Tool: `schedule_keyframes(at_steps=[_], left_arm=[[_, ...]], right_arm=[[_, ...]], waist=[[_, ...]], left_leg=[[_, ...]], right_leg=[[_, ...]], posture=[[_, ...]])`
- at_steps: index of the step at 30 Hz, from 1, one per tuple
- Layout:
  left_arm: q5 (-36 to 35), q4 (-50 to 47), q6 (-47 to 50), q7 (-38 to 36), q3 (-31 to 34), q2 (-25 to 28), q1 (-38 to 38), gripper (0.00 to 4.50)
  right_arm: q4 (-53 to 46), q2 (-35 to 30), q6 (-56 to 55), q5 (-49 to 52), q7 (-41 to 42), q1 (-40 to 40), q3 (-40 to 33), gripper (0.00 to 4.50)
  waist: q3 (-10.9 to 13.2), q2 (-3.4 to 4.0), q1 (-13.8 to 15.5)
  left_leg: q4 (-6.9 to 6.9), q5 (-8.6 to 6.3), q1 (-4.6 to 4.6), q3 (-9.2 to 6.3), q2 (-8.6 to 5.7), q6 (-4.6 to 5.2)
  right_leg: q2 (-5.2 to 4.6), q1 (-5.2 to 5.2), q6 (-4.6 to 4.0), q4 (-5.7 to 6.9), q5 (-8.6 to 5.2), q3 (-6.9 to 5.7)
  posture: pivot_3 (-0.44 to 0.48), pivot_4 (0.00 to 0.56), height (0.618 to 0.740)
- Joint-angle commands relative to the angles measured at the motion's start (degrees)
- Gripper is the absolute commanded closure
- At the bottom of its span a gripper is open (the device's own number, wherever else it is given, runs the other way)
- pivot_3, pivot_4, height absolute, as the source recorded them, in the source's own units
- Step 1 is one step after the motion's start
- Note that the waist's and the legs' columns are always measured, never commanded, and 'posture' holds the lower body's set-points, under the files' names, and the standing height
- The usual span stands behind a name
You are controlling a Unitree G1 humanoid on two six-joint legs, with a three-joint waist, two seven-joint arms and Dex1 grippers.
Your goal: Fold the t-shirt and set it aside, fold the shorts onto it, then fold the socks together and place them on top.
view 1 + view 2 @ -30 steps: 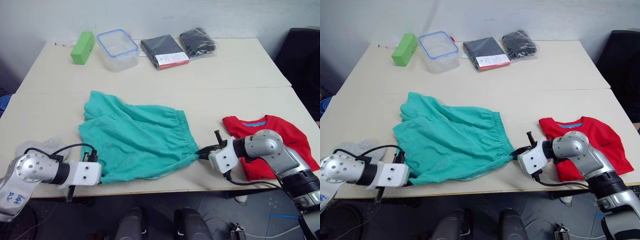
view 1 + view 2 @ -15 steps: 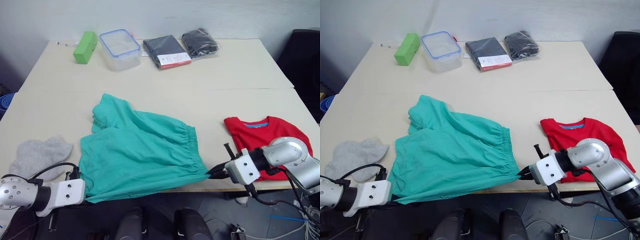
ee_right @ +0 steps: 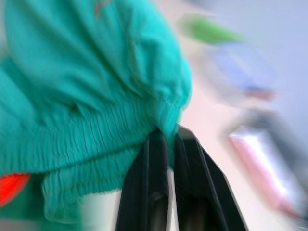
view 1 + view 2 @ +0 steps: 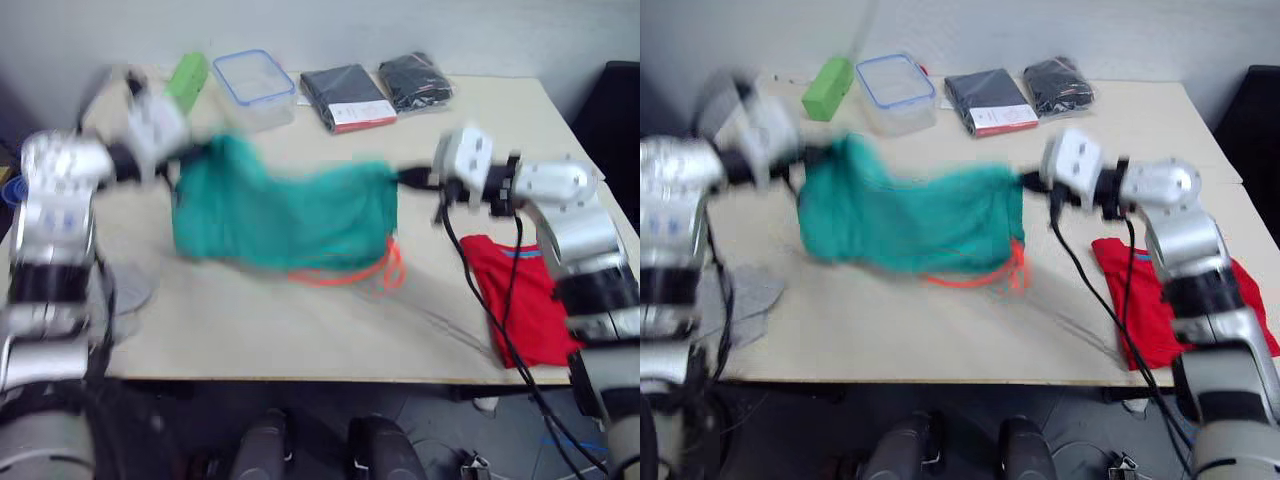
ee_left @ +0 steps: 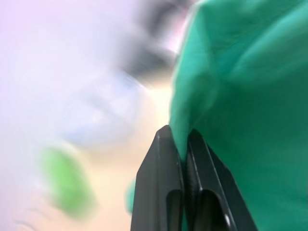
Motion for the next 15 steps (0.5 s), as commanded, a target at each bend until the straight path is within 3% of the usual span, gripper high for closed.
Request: schedule_keyframes(at_steps=[1, 4, 7, 10, 15], left_arm=[[4.5, 6.9, -15.5, 14.7, 3.1, 3.9, -10.0, 4.50], [5.4, 6.7, -24.0, 17.0, 3.2, 7.3, -11.3, 4.50], [0.9, -2.8, -24.5, 10.8, 5.0, 11.0, -3.1, 4.50], [-9.1, -20.4, -10.8, 1.9, 9.9, 13.2, 15.8, 4.50], [-22.5, -51.1, 13.1, -11.5, 20.0, 14.8, 58.7, 4.50]], right_arm=[[7.3, -5.5, -19.2, -16.0, -23.0, -8.7, -3.3, 4.48], [8.4, -7.3, -25.5, -19.8, -32.3, -11.5, -5.5, 4.48], [2.1, -9.3, -31.7, -21.7, -32.3, -5.6, -5.5, 4.48], [-8.4, -9.8, -29.9, -14.2, -23.3, 7.7, -4.3, 4.48], [-29.9, -12.3, -16.6, -3.5, -7.2, 36.7, -0.3, 4.48]], waist=[[0.0, 0.03, -0.9], [0.0, 0.08, -1.9], [0.0, 0.08, -2.8], [0.0, 0.11, -3.2], [0.1, 0.38, -2.6]], left_leg=[[-0.22, -0.13, -0.13, 0.22, -0.18, 0.19], [-0.46, -0.57, -0.08, 0.28, -0.34, 0.41], [-0.94, -0.75, 0.45, 0.25, -0.36, 0.48], [-1.04, -0.77, 0.74, 0.01, -0.31, 0.49], [-0.99, -0.78, 0.59, -0.60, -0.19, 0.36]], right_leg=[[-0.50, -0.30, 0.03, -0.09, 0.02, -0.59], [-0.94, -0.57, 0.05, 0.12, 0.02, -1.83], [-1.17, -0.39, 0.20, 0.46, 0.10, -2.74], [-1.14, 0.04, 0.28, 0.37, 0.14, -3.00], [-0.80, 0.48, 0.32, -0.12, 0.17, -2.36]], posture=[[0.000, 0.150, 0.740], [0.000, 0.150, 0.740], [0.000, 0.150, 0.740], [0.000, 0.150, 0.740], [0.000, 0.150, 0.740]])
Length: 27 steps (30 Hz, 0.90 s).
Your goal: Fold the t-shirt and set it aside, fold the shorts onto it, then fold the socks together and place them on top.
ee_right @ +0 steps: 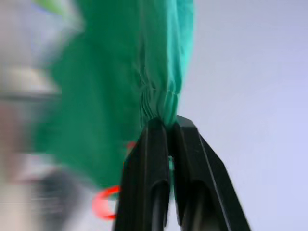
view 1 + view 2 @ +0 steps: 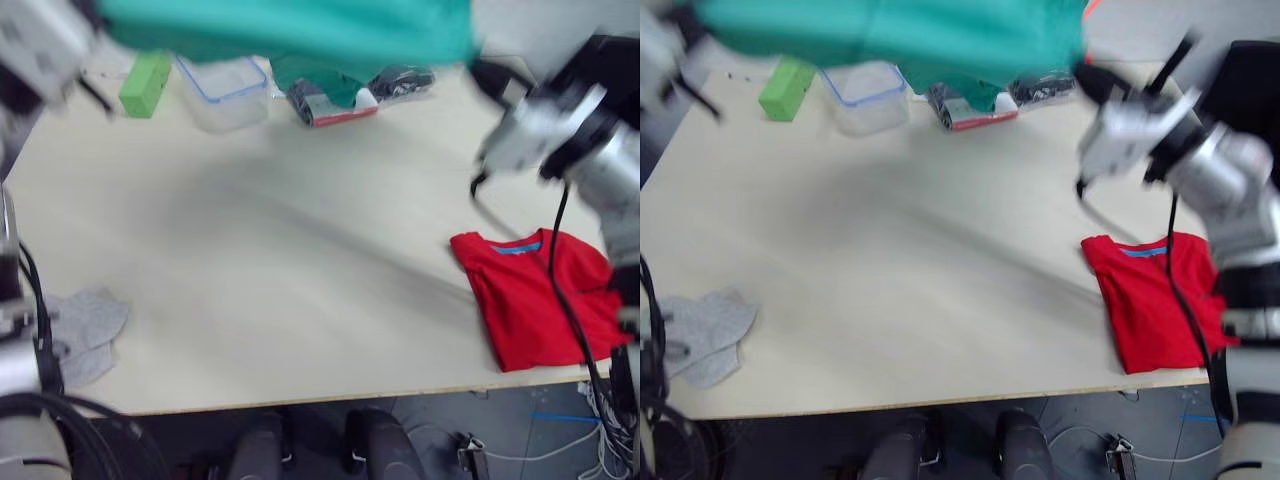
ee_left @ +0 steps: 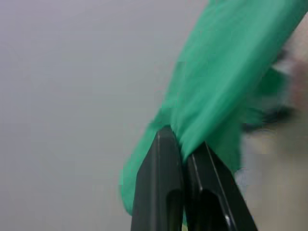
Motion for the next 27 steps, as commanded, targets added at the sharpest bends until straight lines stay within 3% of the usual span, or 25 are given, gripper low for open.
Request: schedule_keyframes(at_steps=[1, 2, 4, 6, 8, 9, 10, 11, 12, 13, 14, 15, 17, 18, 23, 27], left_arm=[[-7.3, -17.2, 12.7, -9.4, 8.1, 2.1, 20.8, 4.50], [-7.3, -20.3, 15.3, -14.1, 9.6, 3.0, 30.2, 4.50], [-6.8, -23.9, 17.6, -19.8, 12.2, 4.4, 41.8, 4.50], [-5.7, -25.2, 17.1, -23.4, 14.6, 5.3, 48.1, 4.50], [-4.8, -25.0, 16.7, -25.9, 16.6, 6.0, 51.2, 4.50], [-6.2, -25.4, 19.2, -26.9, 18.0, 6.4, 51.6, 4.50], [-7.4, -25.7, 21.1, -27.3, 18.8, 6.5, 51.6, 4.50], [-8.8, -26.4, 23.4, -29.2, 20.1, 7.1, 52.3, 4.50], [-9.6, -26.9, 25.0, -30.5, 21.1, 7.5, 52.9, 4.50], [-10.0, -27.4, 25.9, -32.0, 22.0, 7.9, 53.7, 4.50], [-10.3, -27.9, 26.7, -34.0, 23.1, 8.4, 54.8, 4.50], [-10.5, -28.2, 27.2, -35.3, 23.8, 8.6, 55.4, 4.50], [-11.8, -28.7, 29.2, -39.3, 25.9, 9.7, 56.9, 4.50], [-12.3, -28.5, 29.2, -40.2, 26.2, 10.1, 56.3, 4.50], [-16.1, -24.0, 32.8, -41.1, 23.3, 14.5, 47.3, 4.50], [-18.0, -15.0, 32.0, -39.5, 12.8, 18.1, 30.9, 4.50]], right_arm=[[-12.8, -3.5, 5.8, 5.8, 9.6, 12.2, 1.5, 4.48], [-14.3, -4.5, 7.2, 6.9, 12.5, 15.7, 2.2, 4.48], [-16.3, -5.6, 9.5, 8.9, 16.6, 19.6, 2.4, 4.48], [-18.1, -6.4, 11.6, 12.2, 20.5, 21.8, 2.0, 4.48], [-20.4, -7.7, 14.5, 17.9, 25.6, 23.9, 1.5, 4.48], [-22.2, -9.2, 16.5, 21.7, 29.1, 25.5, 1.2, 4.48], [-23.4, -10.1, 17.9, 24.0, 31.4, 26.6, 0.9, 4.48], [-25.0, -11.1, 20.0, 26.8, 33.6, 28.1, 0.3, 4.48], [-26.2, -11.8, 21.6, 28.6, 35.1, 29.1, -0.2, 4.48], [-27.2, -12.2, 22.9, 29.9, 36.2, 29.8, -0.5, 4.48], [-28.1, -12.6, 23.9, 30.9, 37.4, 30.5, -0.9, 4.48], [-28.6, -12.6, 24.6, 31.4, 38.2, 31.0, -1.2, 4.48], [-30.3, -12.4, 28.8, 34.3, 39.6, 31.2, -1.9, 4.48], [-30.7, -12.0, 30.7, 35.2, 39.7, 30.9, -2.1, 4.48], [-31.0, -9.8, 41.2, 41.2, 39.2, 28.5, -4.3, 4.48], [-28.9, -8.8, 53.4, 50.8, 39.1, 26.0, -7.7, 4.48]], waist=[[0.1, 0.08, 0.5], [0.2, 0.10, 0.7], [0.2, 0.20, 1.1], [0.4, 0.21, 1.7], [0.4, 0.69, 2.0], [0.3, 0.70, 2.7], [0.1, 0.11, 3.8], [0.5, -1.69, 4.5], [0.8, -1.29, 5.0], [0.4, 0.05, 5.4], [0.3, 0.43, 5.4], [0.2, 0.54, 4.9], [0.0, 0.29, 4.2], [-0.1, 0.12, 3.6], [-0.1, 0.01, 2.9], [-0.1, 0.04, 2.9]], left_leg=[[0.17, 0.00, -0.09, -0.14, 0.01, -0.01], [0.36, 0.01, -0.14, -0.17, 0.04, -0.03], [0.82, 0.00, -0.09, 0.02, 0.10, 0.00], [0.89, 0.18, 0.60, 0.15, 0.06, 0.21], [0.70, 0.10, 1.21, -0.12, 0.38, 0.11], [0.48, 0.21, 1.07, -0.05, 0.87, -0.06], [-0.39, 0.49, 0.60, 0.82, 1.21, -0.13], [-1.22, 1.25, 1.20, 2.65, 1.70, -0.31], [-1.14, 2.28, 3.02, 5.56, 1.96, -0.62], [0.90, 2.08, 2.47, 4.71, 1.90, -1.19], [2.96, 0.82, 1.76, 1.51, 1.80, -1.95], [3.26, -0.41, 1.89, -1.05, 1.38, -2.31], [2.34, -0.83, 2.07, -1.64, 1.28, -2.09], [1.88, -0.85, 2.23, -1.73, 1.28, -2.01], [1.54, -0.93, 1.97, -1.83, 1.21, -1.93], [1.19, -0.90, 2.03, -1.85, 1.13, -1.95]], right_leg=[[0.07, 0.12, 0.00, -0.13, 0.00, 0.20], [0.11, 0.18, 0.00, -0.23, 0.00, 0.26], [0.12, 0.77, -0.20, -0.85, -0.12, 0.28], [0.14, 1.61, -0.29, -1.48, -0.15, 0.26], [0.16, 2.54, -0.62, -2.36, 0.21, 0.21], [0.73, 2.85, -1.31, -2.78, 0.40, 0.47], [1.40, 3.06, -2.37, -1.11, 0.18, 1.65], [1.70, 3.39, -3.87, 2.82, -1.71, 2.72], [1.56, 5.11, -3.94, 1.79, -7.58, 5.53], [1.02, 4.92, -2.16, 2.01, -7.88, 5.95], [1.43, 5.03, -2.48, 1.87, -7.72, 5.39], [1.61, 5.07, -2.43, 1.75, -7.68, 5.13], [2.15, 6.36, -1.87, 0.75, -6.99, 4.92], [2.22, 6.67, -0.67, 0.05, -6.11, 4.92], [2.28, 6.77, -0.48, -0.73, -5.81, 4.82], [2.29, 6.73, -0.45, -0.80, -5.79, 4.80]], posture=[[0.000, 0.150, 0.740], [0.000, 0.150, 0.740], [0.000, 0.150, 0.740], [0.000, 0.150, 0.740], [0.000, 0.150, 0.740], [0.000, 0.150, 0.740], [0.000, 0.150, 0.740], [0.000, 0.150, 0.740], [0.000, 0.150, 0.740], [0.000, 0.150, 0.740], [0.000, 0.150, 0.740], [0.000, 0.150, 0.740], [0.000, 0.150, 0.740], [0.000, 0.150, 0.740], [0.000, 0.150, 0.740], [0.000, 0.150, 0.740]])
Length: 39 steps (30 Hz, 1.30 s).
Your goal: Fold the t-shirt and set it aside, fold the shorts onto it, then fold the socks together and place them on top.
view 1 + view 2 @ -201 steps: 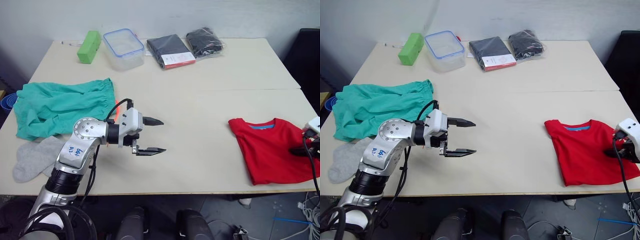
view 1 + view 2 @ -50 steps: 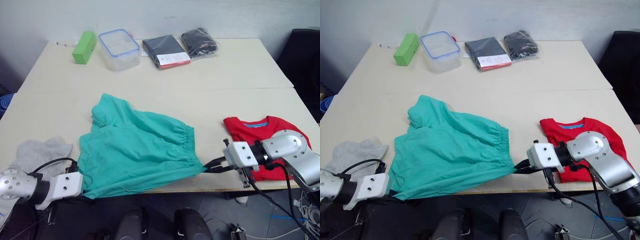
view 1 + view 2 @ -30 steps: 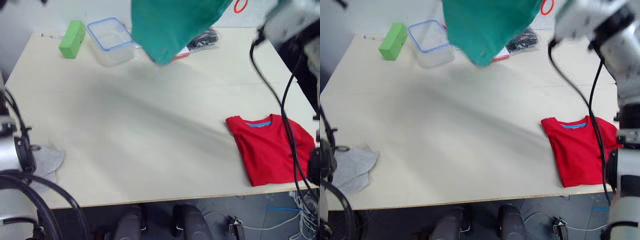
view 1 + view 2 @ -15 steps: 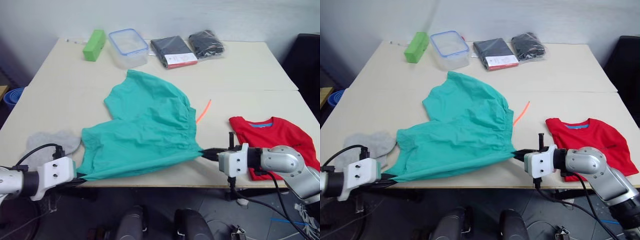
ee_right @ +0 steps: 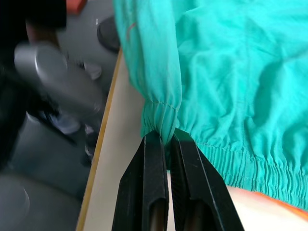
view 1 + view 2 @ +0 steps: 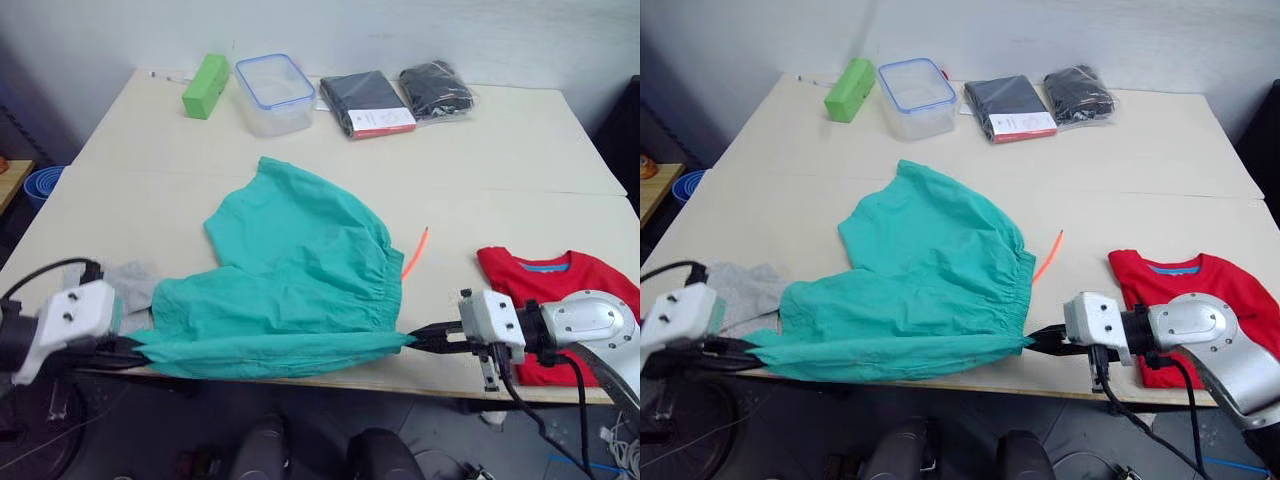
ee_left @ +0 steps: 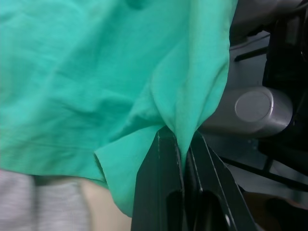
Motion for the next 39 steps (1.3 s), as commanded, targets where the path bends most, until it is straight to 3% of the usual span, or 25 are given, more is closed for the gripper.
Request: schedule_keyframes(at_steps=[1, 4, 9, 11, 13, 17, 22, 26, 29, 35, 39], left_arm=[[-1.4, 8.5, -0.4, 1.8, -10.0, 1.2, -14.6, 4.50], [4.8, 21.7, -3.1, 1.2, -24.7, -3.3, -39.7, 4.50], [23.3, 57.5, -19.1, 6.8, -41.5, -19.7, -77.5, 4.50], [28.9, 72.9, -28.0, 14.0, -44.4, -26.4, -87.5, 4.50], [32.6, 83.3, -34.9, 20.3, -46.0, -31.3, -92.9, 4.50], [38.9, 94.2, -45.3, 31.7, -48.5, -38.0, -96.7, 4.50], [45.0, 99.1, -50.1, 44.1, -50.5, -43.7, -97.9, 4.50], [46.6, 100.5, -49.0, 46.0, -49.7, -45.9, -97.3, 4.50], [45.4, 100.7, -48.0, 44.6, -47.5, -45.9, -96.6, 3.86], [41.6, 99.3, -49.5, 39.3, -41.8, -43.0, -95.2, 1.96], [32.8, 95.2, -49.5, 25.4, -34.1, -38.9, -93.1, 0.71]], right_arm=[[1.8, 1.4, 10.6, 9.7, -0.6, -3.0, -4.5, 4.48], [6.5, 3.2, 19.4, 15.1, -2.3, -7.3, -6.5, 4.48], [12.7, 8.4, 31.1, 21.2, -8.6, -14.5, -9.3, 4.48], [14.5, 11.8, 34.4, 22.7, -13.7, -16.8, -10.9, 4.48], [15.2, 15.1, 36.4, 24.2, -18.6, -17.7, -12.9, 4.48], [14.2, 19.9, 38.4, 23.9, -26.2, -17.9, -15.1, 4.48], [12.7, 22.5, 38.4, 20.1, -32.0, -16.7, -14.9, 4.48], [12.7, 23.1, 36.3, 14.0, -35.3, -15.3, -13.6, 4.48], [12.6, 23.4, 36.1, 10.9, -36.8, -14.8, -13.3, 3.77], [10.1, 24.2, 32.8, 5.8, -41.0, -13.7, -16.3, 1.73], [6.1, 26.5, 31.7, 8.0, -45.8, -13.5, -23.7, 1.72]], waist=[[0.0, 0.01, 0.1], [0.1, -0.06, 0.5], [0.2, -0.31, 0.9], [0.2, -0.35, 0.5], [0.3, -0.54, 0.1], [0.3, -0.59, -0.4], [0.4, -0.70, -0.6], [0.4, -0.74, -0.2], [0.4, -0.73, -0.4], [0.4, -0.73, -0.6], [0.4, -0.73, -1.0]], left_leg=[[-0.07, 0.04, -0.01, 0.00, 0.01, -0.04], [-0.23, 0.18, 0.00, -0.06, -0.04, 0.09], [-0.17, 0.83, -0.15, -0.08, -0.13, 0.06], [-0.30, 1.34, -0.35, 0.10, -0.11, 0.01], [-0.27, 1.37, -0.38, 0.25, -0.07, 0.06], [-0.34, 1.38, -0.53, 0.46, -0.11, 0.11], [-0.16, 1.41, -1.82, 0.42, -0.11, 0.05], [-0.07, 1.41, -2.33, 0.31, -0.24, 0.05], [-0.10, 1.41, -2.38, 0.43, -0.27, 0.05], [-0.02, 1.54, -2.35, 0.45, -0.24, 0.03], [-0.04, 1.71, -2.34, 0.46, -0.29, 0.05]], right_leg=[[0.02, -0.03, 0.00, -0.04, 0.00, 0.00], [0.07, -0.05, 0.00, -0.01, 0.00, -0.01], [0.29, -0.40, 0.15, 0.39, 0.32, 0.05], [0.55, -0.73, 0.26, 0.31, 0.64, 0.20], [0.45, -0.86, 0.31, 0.37, 0.70, 0.18], [-0.17, -1.28, 0.34, 0.62, 0.73, 0.12], [-0.22, -3.10, 0.79, 1.98, 0.98, -0.02], [-0.32, -3.71, 0.85, 2.27, 1.01, -0.32], [-0.32, -3.77, 0.85, 2.32, 1.01, -0.59], [-0.30, -3.80, 0.84, 2.29, 1.01, -0.68], [-0.29, -3.81, 0.84, 2.38, 1.01, -0.71]], posture=[[0.000, 0.150, 0.740], [0.000, 0.150, 0.740], [0.000, 0.150, 0.740], [0.000, 0.150, 0.740], [0.000, 0.150, 0.740], [0.000, 0.150, 0.740], [0.000, 0.150, 0.740], [0.000, 0.150, 0.740], [0.000, 0.150, 0.740], [0.000, 0.150, 0.740], [0.000, 0.150, 0.740]])
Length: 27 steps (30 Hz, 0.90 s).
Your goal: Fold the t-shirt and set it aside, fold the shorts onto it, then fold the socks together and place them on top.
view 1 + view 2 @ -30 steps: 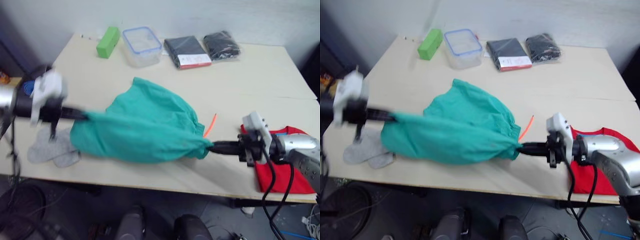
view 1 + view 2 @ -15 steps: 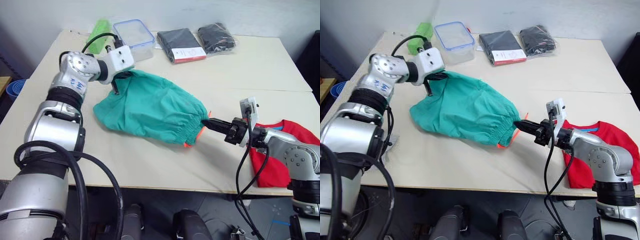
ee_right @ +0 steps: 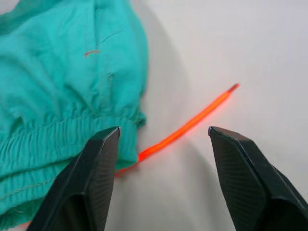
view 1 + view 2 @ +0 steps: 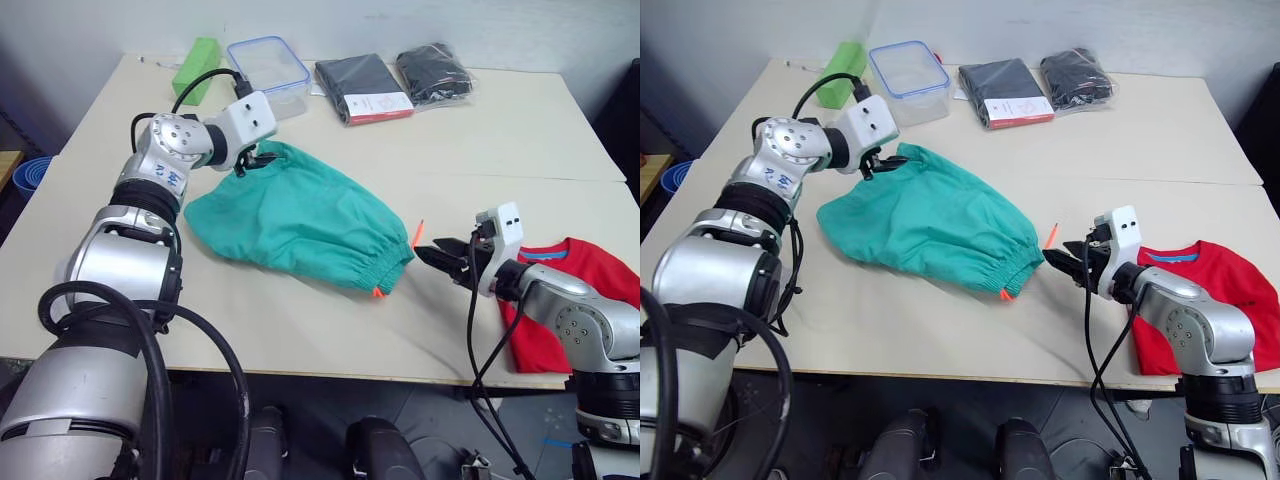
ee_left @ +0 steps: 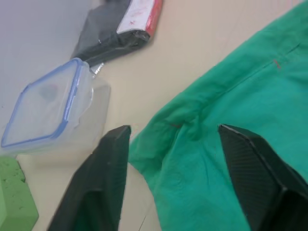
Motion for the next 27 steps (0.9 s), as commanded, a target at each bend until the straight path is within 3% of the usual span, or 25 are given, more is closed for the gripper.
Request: schedule_keyframes(at_steps=[1, 6, 13, 16, 19, 23, 27], left_arm=[[-8.8, -6.5, -0.3, -13.2, 6.5, 4.2, 1.8, 0.71], [-14.5, -23.3, 4.0, -24.1, 8.8, 10.2, 13.4, 0.71], [-18.6, -51.0, 15.5, -23.6, 11.8, 17.3, 32.5, 0.71], [-17.9, -60.5, 15.9, -22.5, 13.7, 22.0, 43.5, 0.13], [-17.0, -64.2, 14.4, -21.2, 13.6, 23.9, 49.2, 0.00], [-12.1, -61.8, 5.7, -19.2, 10.0, 25.1, 52.2, 0.00], [-9.9, -57.4, 0.0, -17.8, 6.9, 23.7, 50.1, 0.00]], right_arm=[[-6.5, 0.5, -2.5, 1.7, -2.5, 0.9, -7.3, 1.72], [-13.5, -2.3, -5.9, -2.0, 0.9, 5.4, -6.8, 1.72], [-17.5, -6.1, -9.8, -7.3, 4.3, 9.8, -5.2, 1.72], [-22.2, -9.3, -12.6, -10.3, 8.1, 13.4, -3.2, 1.10], [-25.7, -11.5, -15.7, -12.6, 11.8, 16.6, -0.7, 0.06], [-29.2, -16.3, -25.0, -22.9, 17.3, 21.1, 7.6, 0.01], [-27.6, -16.4, -31.6, -31.0, 17.6, 21.3, 14.1, 0.01]], waist=[[0.0, 0.01, -0.1], [0.0, 0.06, -0.2], [0.0, 0.04, -0.2], [0.0, 0.09, -0.4], [0.0, 0.09, -0.3], [-0.1, 0.07, 0.1], [-0.1, 0.06, -0.1]], left_leg=[[-0.01, 0.03, 0.00, 0.00, -0.01, 0.01], [-0.12, 0.12, 0.22, 0.09, -0.01, 0.00], [-0.14, 0.49, 0.22, 0.08, 0.06, 0.07], [-0.29, 0.65, 0.34, 0.12, 0.08, 0.07], [-0.33, 0.67, 0.42, 0.13, 0.16, 0.04], [-0.33, 0.67, 0.39, 0.09, 0.12, 0.13], [-0.32, 0.67, 0.41, 0.11, 0.07, 0.17]], right_leg=[[0.01, -0.01, -0.01, 0.01, 0.00, 0.00], [0.04, 0.11, -0.05, 0.07, 0.03, 0.11], [-0.03, 0.16, -0.32, -0.01, 0.18, 0.79], [-0.03, 0.25, -0.46, -0.16, 0.25, 0.92], [0.02, 0.28, -0.49, -0.14, 0.27, 0.90], [-0.01, 0.33, -0.52, -0.23, 0.29, 0.88], [-0.05, 0.39, -0.52, -0.31, 0.29, 0.88]], posture=[[0.000, 0.150, 0.740], [0.000, 0.150, 0.740], [0.000, 0.150, 0.740], [0.000, 0.150, 0.740], [0.000, 0.150, 0.740], [0.000, 0.150, 0.740], [0.000, 0.150, 0.740]])
